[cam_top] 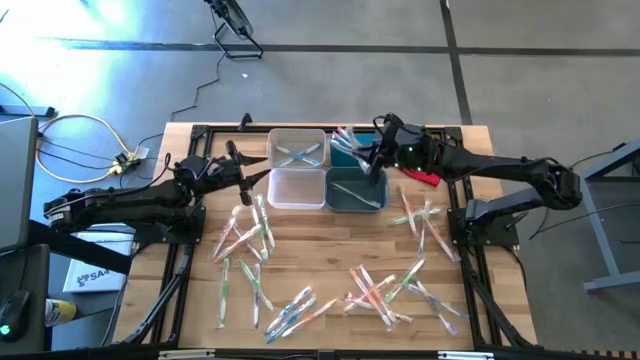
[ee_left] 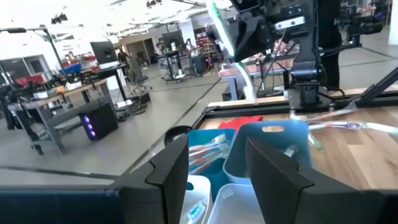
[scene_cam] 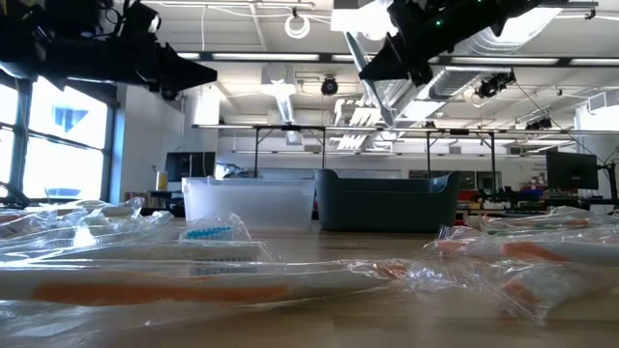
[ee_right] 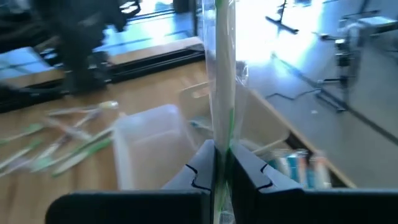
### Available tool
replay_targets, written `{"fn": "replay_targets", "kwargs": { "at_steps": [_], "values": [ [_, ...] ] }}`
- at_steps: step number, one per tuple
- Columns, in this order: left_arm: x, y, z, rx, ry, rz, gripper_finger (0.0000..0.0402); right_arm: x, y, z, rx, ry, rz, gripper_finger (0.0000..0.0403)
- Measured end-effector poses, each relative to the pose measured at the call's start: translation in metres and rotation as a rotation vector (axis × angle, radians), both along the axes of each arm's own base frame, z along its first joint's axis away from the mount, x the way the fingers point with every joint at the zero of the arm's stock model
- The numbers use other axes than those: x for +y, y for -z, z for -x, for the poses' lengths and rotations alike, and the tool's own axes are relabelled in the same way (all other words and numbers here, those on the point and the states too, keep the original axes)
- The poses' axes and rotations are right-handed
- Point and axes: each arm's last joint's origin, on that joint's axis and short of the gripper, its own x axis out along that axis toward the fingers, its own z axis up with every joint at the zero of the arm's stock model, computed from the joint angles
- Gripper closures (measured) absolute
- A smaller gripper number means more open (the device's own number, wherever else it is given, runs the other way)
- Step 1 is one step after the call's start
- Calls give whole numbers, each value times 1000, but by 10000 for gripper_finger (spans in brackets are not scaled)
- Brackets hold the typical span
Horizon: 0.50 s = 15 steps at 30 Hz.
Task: Pick & Place Toothbrushes
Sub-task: Put the green toothbrush into the green bin
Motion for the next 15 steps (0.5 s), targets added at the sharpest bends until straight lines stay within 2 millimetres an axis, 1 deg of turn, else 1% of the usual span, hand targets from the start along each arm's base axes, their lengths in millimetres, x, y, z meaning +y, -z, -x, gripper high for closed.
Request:
{"fn": "replay_targets", "kwargs": {
  "at_steps": [6, 9, 12, 15],
  "values": [
    [0, 2, 0, 6, 4, 45, 245, 14, 10, -4, 79, -73, -35, 387],
    [0, 2, 0, 5, 6, 53, 245, 18, 19, -6, 153, -88, -59, 387],
    [0, 2, 0, -1, 8, 74, 245, 22, 30, -12, 204, -105, -74, 387],
    [0, 3, 0, 2, 9, 79, 245, 21, 45, -19, 267, -108, -89, 387]
  ]
}}
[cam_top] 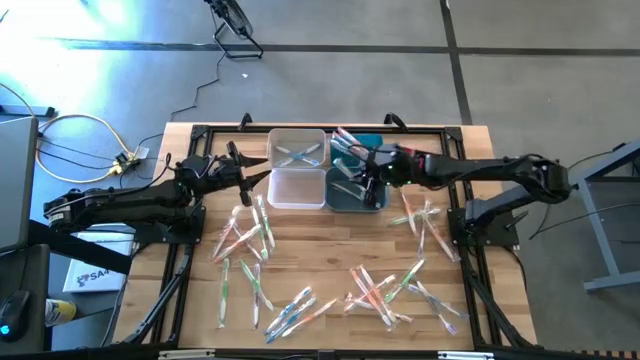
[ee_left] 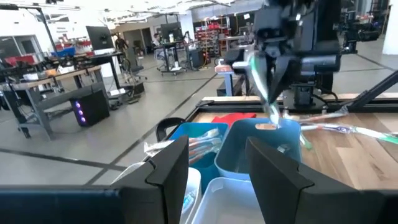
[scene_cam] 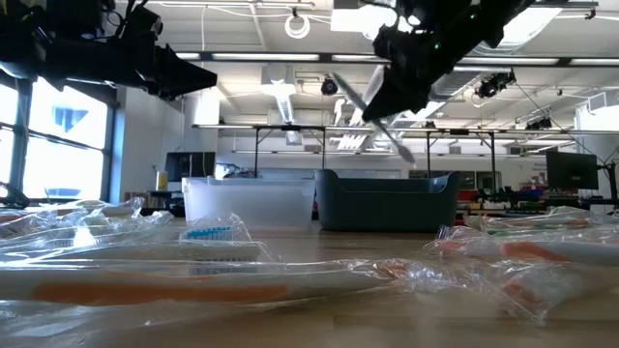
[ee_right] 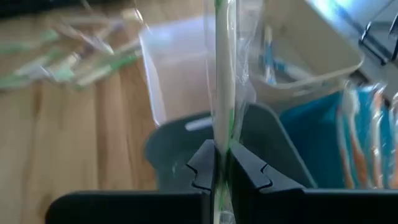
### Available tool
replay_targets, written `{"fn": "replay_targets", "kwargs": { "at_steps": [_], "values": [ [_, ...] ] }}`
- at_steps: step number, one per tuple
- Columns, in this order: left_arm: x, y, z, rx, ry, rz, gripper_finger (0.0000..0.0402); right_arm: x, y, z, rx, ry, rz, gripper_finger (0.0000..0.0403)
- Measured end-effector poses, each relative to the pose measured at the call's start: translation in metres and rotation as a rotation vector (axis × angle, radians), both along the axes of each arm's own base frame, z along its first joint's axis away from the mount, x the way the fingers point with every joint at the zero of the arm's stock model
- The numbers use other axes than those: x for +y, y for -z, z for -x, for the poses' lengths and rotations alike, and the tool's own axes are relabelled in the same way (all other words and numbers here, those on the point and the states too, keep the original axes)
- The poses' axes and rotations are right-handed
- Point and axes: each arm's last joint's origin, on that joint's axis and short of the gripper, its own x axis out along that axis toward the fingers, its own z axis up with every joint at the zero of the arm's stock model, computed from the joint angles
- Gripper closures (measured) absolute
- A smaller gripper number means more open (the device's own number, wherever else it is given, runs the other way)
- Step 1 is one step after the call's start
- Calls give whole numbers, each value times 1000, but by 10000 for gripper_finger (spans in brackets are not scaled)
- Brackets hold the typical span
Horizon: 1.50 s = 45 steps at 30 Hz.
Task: Pick & Place Toothbrushes
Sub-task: Put the green toothbrush into the green bin
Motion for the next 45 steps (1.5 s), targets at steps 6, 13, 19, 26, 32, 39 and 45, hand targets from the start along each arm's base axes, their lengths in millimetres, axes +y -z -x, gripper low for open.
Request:
{"fn": "replay_targets", "kwargs": {
  "at_steps": [6, 13, 19, 26, 32, 39, 45],
  "values": [
    [0, 2, 0, 18, 3, 23, 245, -3, 27, -13, 99, -1, -13, 387],
    [0, 2, 0, 17, 3, 26, 245, -6, 50, -21, 184, 14, -16, 387],
    [0, 2, 0, 18, 3, 26, 245, -8, 71, -26, 253, 21, -39, 387],
    [0, 3, 0, 18, 3, 27, 245, -10, 87, -28, 313, 42, -74, 387],
    [0, 3, 0, 19, 3, 26, 245, -11, 88, -27, 317, 45, -78, 385],
    [0, 3, 0, 19, 2, 26, 245, -11, 88, -28, 316, 45, -78, 332],
    [0, 3, 0, 19, 0, 26, 245, -11, 85, -27, 306, 45, -75, 292]
  ]
}}
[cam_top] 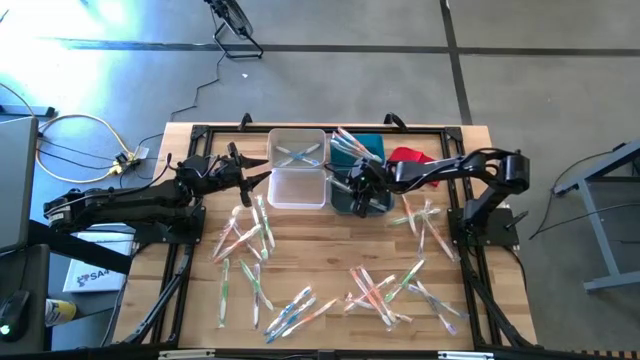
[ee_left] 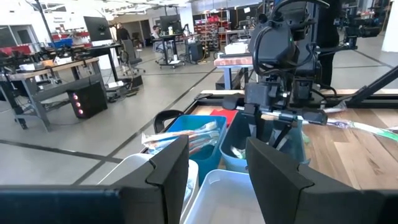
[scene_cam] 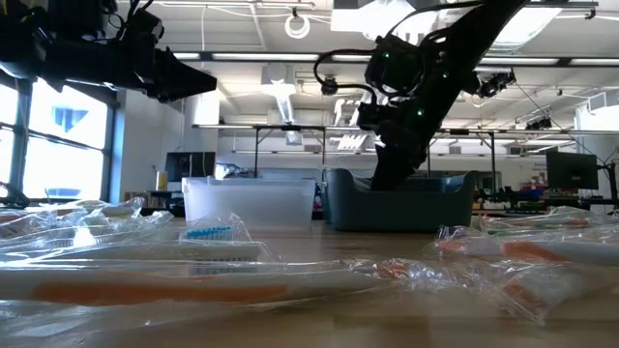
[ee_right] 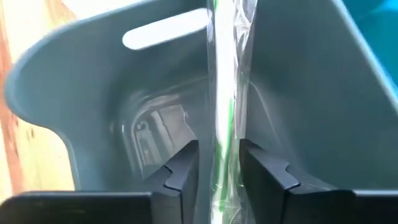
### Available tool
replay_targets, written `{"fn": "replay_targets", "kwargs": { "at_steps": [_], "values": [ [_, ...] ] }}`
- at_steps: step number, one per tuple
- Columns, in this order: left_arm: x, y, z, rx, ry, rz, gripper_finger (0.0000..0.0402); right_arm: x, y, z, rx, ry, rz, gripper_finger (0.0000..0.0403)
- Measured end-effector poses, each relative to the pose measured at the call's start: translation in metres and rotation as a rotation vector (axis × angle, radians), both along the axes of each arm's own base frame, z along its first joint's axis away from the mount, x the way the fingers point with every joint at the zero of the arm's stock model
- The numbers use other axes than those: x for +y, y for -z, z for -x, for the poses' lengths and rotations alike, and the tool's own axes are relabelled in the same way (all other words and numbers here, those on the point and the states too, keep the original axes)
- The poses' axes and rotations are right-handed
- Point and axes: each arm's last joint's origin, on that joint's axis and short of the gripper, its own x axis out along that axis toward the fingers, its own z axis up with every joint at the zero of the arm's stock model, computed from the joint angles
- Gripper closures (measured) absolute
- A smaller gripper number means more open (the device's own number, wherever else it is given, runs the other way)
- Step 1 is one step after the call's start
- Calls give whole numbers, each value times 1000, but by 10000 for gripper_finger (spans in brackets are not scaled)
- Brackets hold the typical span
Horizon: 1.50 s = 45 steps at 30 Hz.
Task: Pick & Place Toothbrushes
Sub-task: Put the green toothbrush into the green bin
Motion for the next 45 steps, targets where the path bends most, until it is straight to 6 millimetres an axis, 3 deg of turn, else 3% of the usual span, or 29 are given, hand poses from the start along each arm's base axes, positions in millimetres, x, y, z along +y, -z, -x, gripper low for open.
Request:
{"fn": "replay_targets", "kwargs": {
  "at_steps": [6, 11, 17, 28, 38, 45],
  "values": [
    [0, 0, 0, 0, 0, 0, 245, 1, -18, 4, -56, -3, 18, 284],
    [0, 0, 0, 0, 0, 0, 245, 2, -28, 9, -77, 0, 26, 312],
    [0, 2, 0, 16, 1, 6, 245, 2, -26, 10, -49, 5, 36, 333],
    [0, 2, 0, 18, 4, 7, 245, 2, -26, 12, -34, -11, 52, 299],
    [0, 2, 0, 18, 3, 7, 245, 7, -29, 10, -56, -30, 53, 393],
    [0, 2, 0, 18, 3, 7, 245, 7, -27, 12, -26, -41, 61, 357]
  ]
}}
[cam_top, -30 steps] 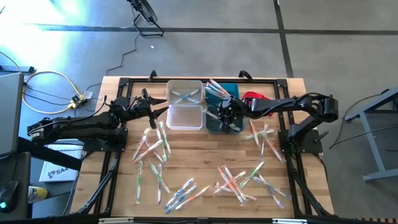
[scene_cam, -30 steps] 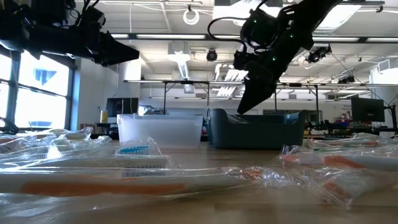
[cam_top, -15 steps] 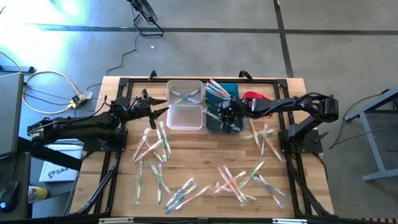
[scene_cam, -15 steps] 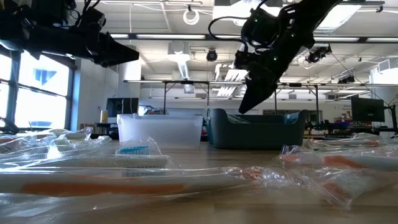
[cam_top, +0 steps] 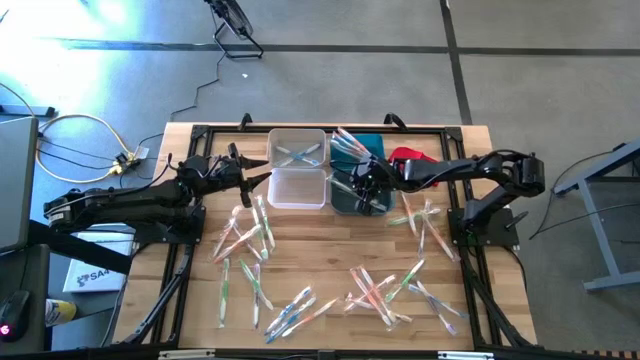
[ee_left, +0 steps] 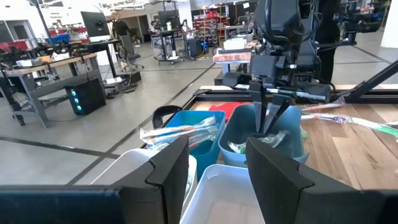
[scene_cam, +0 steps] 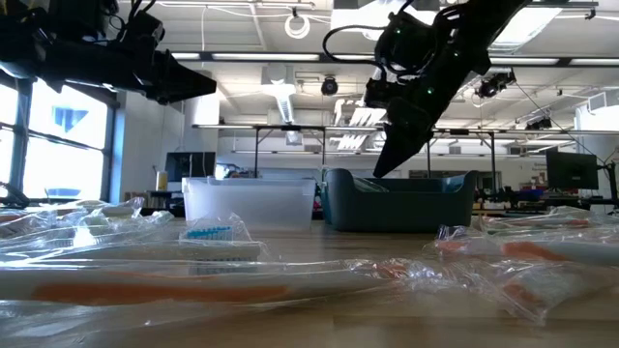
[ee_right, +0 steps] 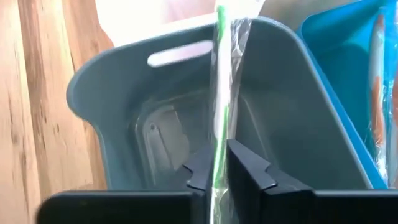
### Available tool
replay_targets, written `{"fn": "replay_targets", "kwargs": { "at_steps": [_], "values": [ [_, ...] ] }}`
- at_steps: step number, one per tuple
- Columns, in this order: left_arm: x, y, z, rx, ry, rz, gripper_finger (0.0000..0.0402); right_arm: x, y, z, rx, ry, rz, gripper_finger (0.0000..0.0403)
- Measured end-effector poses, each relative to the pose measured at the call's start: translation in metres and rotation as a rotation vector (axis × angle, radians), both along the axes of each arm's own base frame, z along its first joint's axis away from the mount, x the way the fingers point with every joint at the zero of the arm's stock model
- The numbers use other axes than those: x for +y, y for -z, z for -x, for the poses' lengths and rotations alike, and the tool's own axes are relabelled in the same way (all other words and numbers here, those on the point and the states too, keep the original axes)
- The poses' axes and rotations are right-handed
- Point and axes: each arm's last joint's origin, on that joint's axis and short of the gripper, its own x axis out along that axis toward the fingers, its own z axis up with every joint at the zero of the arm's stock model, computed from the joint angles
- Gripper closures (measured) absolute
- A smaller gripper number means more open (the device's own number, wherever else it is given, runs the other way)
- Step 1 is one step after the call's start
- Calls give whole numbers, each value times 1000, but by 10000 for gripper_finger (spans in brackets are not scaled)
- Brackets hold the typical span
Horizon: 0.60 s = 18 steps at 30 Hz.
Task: Pick & Place Toothbrushes
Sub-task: Put the green toothbrush into the green bin
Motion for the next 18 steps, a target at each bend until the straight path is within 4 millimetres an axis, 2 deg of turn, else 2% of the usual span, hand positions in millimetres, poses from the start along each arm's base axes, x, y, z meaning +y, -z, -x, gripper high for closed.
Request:
{"fn": "replay_targets", "kwargs": {
  "at_steps": [9, 12, 18],
  "values": [
    [0, 0, 0, 0, 0, 0, 245, 0, 3, 1, 23, -1, -5, 243],
    [0, 0, 0, 0, 0, 0, 245, 0, 5, 0, 32, -1, -7, 228],
    [0, 0, 0, 2, -3, 1, 245, -2, 17, -6, 46, -6, -8, 224]
  ]
}}
